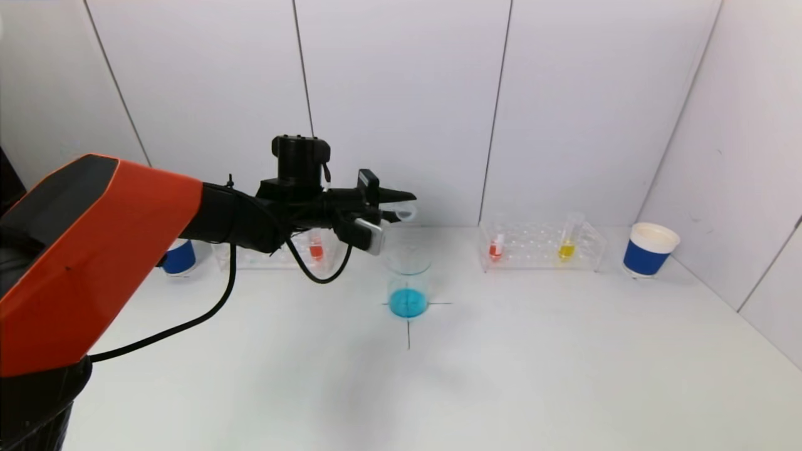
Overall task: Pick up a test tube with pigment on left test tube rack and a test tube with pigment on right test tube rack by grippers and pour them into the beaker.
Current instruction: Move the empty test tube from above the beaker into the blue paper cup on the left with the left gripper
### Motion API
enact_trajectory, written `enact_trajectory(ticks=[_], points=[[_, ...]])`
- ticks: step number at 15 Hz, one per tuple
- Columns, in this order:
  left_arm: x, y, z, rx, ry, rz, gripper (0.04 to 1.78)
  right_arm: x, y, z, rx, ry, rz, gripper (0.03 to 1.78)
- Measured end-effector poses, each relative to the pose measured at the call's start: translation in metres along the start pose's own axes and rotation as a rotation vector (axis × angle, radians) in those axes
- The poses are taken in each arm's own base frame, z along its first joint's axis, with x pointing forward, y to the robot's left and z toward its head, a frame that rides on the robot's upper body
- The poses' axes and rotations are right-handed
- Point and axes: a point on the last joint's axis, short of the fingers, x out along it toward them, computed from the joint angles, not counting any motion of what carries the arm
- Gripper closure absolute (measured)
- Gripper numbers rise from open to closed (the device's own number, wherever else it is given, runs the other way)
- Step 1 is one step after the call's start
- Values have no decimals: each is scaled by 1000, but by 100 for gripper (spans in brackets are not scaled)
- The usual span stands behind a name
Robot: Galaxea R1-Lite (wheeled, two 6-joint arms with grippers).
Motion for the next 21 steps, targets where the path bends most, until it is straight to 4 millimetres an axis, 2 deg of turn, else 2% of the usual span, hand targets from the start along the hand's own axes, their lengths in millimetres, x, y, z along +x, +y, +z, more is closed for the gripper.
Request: enact_trajectory(ticks=[8,14,18,21], points=[[-13,54,7,-320,170,248,137,0,0,0,0,0,-1,4],[-24,107,6,-505,293,478,137,0,0,0,0,0,-1,4],[-36,143,7,-683,443,642,137,0,0,0,0,0,0,4],[-54,153,6,-853,576,699,137,0,0,0,0,0,0,4]])
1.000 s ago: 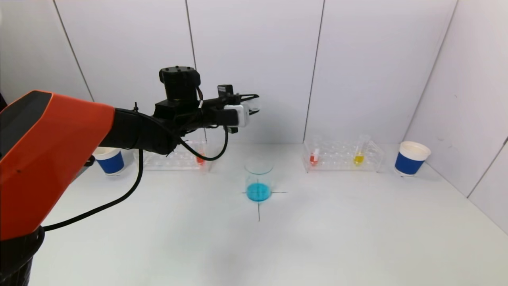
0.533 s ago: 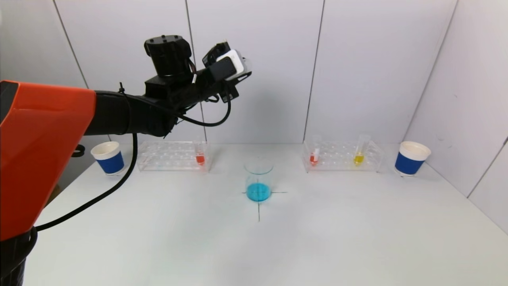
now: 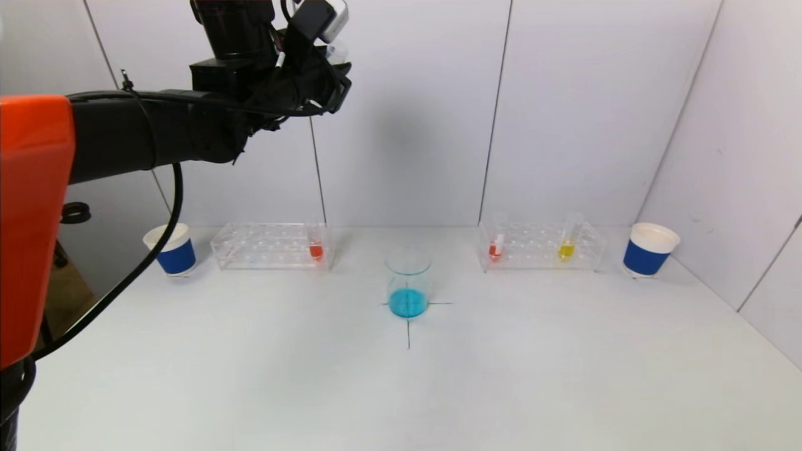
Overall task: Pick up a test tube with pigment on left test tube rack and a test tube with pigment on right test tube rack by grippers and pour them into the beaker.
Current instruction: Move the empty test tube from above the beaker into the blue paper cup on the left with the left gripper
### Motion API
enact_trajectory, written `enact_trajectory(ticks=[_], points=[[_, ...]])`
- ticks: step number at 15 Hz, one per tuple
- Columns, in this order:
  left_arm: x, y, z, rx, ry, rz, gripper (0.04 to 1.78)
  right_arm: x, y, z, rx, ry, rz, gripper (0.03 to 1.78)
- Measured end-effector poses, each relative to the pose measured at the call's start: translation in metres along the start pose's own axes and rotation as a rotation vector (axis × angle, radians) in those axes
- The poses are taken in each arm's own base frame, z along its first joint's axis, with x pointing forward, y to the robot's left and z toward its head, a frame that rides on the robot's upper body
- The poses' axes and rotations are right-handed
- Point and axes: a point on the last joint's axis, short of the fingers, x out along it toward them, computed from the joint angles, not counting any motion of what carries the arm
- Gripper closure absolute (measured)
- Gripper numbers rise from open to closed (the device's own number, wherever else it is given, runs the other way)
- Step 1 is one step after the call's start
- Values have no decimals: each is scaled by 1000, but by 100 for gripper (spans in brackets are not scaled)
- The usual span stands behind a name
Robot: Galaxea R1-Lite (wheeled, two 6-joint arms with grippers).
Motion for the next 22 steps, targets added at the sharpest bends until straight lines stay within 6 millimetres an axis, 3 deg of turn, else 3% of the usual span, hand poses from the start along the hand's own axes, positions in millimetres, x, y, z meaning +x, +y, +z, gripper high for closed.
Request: enact_trajectory(ticks=[5,9,22], points=[[-21,39,-4,-131,196,107,137,0,0,0,0,0,0,4],[-26,54,-9,-245,271,293,137,0,0,0,0,0,0,4],[-56,134,-75,-318,474,540,137,0,0,0,0,0,0,4]])
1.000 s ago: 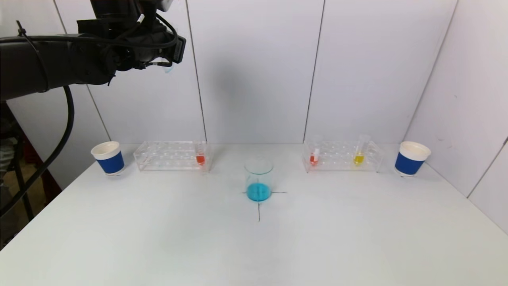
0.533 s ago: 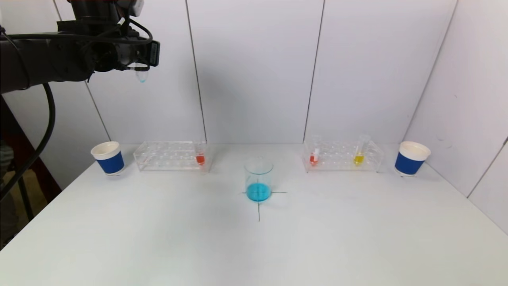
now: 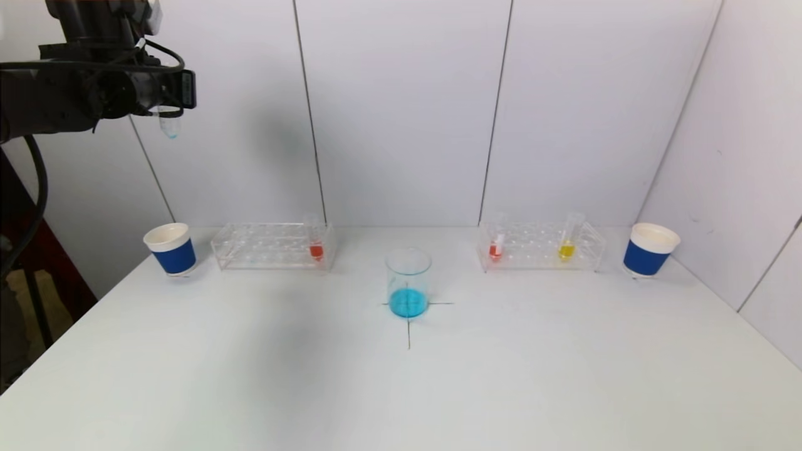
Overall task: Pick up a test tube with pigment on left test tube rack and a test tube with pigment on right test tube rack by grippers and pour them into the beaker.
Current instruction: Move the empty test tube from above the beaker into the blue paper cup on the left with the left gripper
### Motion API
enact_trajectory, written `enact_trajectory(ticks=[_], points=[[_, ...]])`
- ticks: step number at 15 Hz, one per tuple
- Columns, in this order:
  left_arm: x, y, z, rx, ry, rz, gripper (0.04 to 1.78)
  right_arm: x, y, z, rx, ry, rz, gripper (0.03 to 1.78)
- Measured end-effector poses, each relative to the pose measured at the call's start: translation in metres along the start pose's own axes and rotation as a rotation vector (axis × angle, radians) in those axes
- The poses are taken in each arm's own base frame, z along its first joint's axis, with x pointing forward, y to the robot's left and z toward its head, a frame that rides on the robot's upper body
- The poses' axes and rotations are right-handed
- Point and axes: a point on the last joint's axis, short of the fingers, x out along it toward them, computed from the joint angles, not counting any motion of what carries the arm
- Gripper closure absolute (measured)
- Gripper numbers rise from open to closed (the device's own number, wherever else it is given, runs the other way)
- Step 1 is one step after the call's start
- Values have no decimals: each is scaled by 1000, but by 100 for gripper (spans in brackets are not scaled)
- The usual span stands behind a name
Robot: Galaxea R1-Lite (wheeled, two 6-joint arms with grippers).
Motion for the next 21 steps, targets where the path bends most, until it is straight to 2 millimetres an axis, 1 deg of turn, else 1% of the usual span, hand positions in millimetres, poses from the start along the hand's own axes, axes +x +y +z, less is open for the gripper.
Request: enact_trajectory(ticks=[4,6,8,12,21], points=[[11,24,-12,-34,26,35,137,0,0,0,0,0,0,4],[17,37,-20,-38,43,51,137,0,0,0,0,0,0,4],[23,45,-31,-39,67,62,137,0,0,0,0,0,0,4],[36,57,-54,-58,82,60,137,0,0,0,0,0,0,4],[65,71,-109,-103,121,94,137,0,0,0,0,0,1,4]])
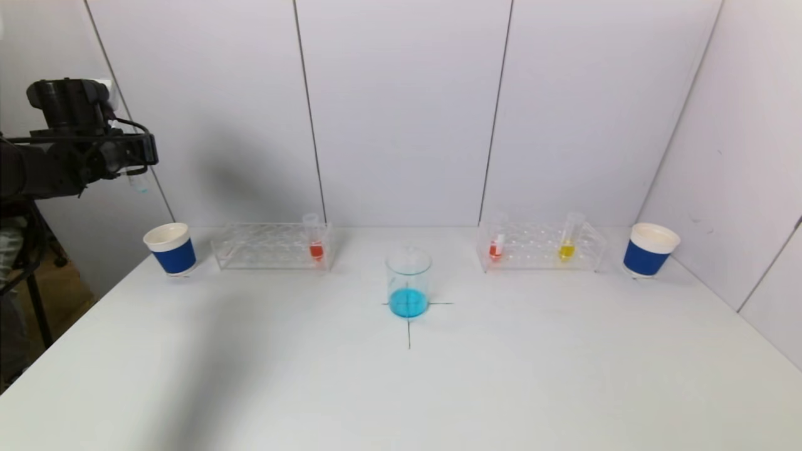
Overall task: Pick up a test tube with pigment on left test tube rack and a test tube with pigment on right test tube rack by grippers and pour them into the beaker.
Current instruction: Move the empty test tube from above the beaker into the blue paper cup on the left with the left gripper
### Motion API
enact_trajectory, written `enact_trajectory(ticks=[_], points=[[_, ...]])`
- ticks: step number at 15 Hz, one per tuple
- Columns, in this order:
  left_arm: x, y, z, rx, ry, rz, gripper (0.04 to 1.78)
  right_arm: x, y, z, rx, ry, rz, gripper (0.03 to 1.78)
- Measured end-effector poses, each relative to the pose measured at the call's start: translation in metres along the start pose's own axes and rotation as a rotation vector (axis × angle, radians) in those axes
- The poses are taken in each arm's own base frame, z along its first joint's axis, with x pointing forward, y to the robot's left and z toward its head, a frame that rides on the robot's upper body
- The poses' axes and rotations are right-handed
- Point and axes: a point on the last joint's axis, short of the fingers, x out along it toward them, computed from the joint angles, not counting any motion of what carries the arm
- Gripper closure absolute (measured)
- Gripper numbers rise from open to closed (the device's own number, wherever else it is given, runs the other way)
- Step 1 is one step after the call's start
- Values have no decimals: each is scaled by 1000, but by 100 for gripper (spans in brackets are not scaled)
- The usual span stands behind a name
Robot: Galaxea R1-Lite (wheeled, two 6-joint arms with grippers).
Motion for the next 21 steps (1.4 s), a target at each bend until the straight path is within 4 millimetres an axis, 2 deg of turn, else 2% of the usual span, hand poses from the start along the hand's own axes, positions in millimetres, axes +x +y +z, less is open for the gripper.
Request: enact_trajectory(ticks=[5,10,15,21], points=[[17,3,-32,-8,12,-20,137,0,0,0,0,0,-1,4],[29,-2,-65,-17,43,-26,137,0,0,0,0,0,-1,4],[30,-7,-98,-13,68,-54,137,0,0,0,0,0,0,4],[28,-8,-122,-10,90,-56,137,0,0,0,0,0,-1,4]])
